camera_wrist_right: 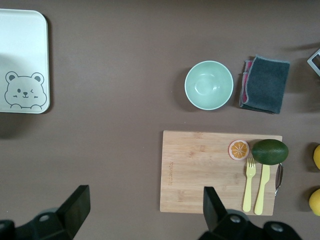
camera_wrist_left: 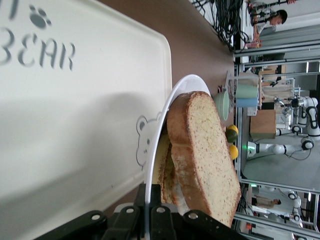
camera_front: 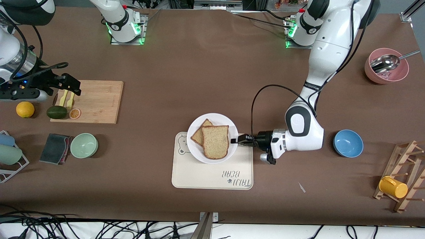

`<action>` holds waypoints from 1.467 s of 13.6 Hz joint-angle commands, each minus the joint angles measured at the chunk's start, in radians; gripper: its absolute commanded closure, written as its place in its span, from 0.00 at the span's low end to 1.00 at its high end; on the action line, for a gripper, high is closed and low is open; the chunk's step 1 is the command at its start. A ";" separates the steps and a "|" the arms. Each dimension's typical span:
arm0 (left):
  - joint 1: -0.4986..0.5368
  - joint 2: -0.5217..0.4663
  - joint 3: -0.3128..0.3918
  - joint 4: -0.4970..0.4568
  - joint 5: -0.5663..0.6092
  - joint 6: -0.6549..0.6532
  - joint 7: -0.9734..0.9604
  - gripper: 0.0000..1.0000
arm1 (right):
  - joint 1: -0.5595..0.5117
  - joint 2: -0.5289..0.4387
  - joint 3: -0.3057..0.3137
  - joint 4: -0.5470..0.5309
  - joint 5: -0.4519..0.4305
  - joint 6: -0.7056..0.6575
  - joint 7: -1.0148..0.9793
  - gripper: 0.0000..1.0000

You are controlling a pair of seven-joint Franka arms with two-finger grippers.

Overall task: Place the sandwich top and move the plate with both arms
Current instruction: 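Slide the plate onto the bear tray with the left gripper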

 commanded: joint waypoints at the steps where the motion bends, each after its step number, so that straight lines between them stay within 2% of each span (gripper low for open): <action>1: -0.015 0.100 0.011 0.145 0.025 0.049 -0.051 1.00 | -0.012 0.007 0.011 0.023 0.015 -0.016 0.007 0.00; 3: -0.029 0.144 0.009 0.195 0.022 0.102 -0.055 1.00 | -0.011 0.007 0.011 0.023 0.015 -0.016 0.007 0.00; 5: -0.038 0.160 0.005 0.205 0.014 0.138 -0.075 1.00 | -0.011 0.007 0.011 0.023 0.015 -0.016 0.007 0.00; 20: -0.044 0.206 0.003 0.219 -0.067 0.167 -0.098 0.98 | -0.011 0.008 0.011 0.023 0.015 -0.016 0.009 0.00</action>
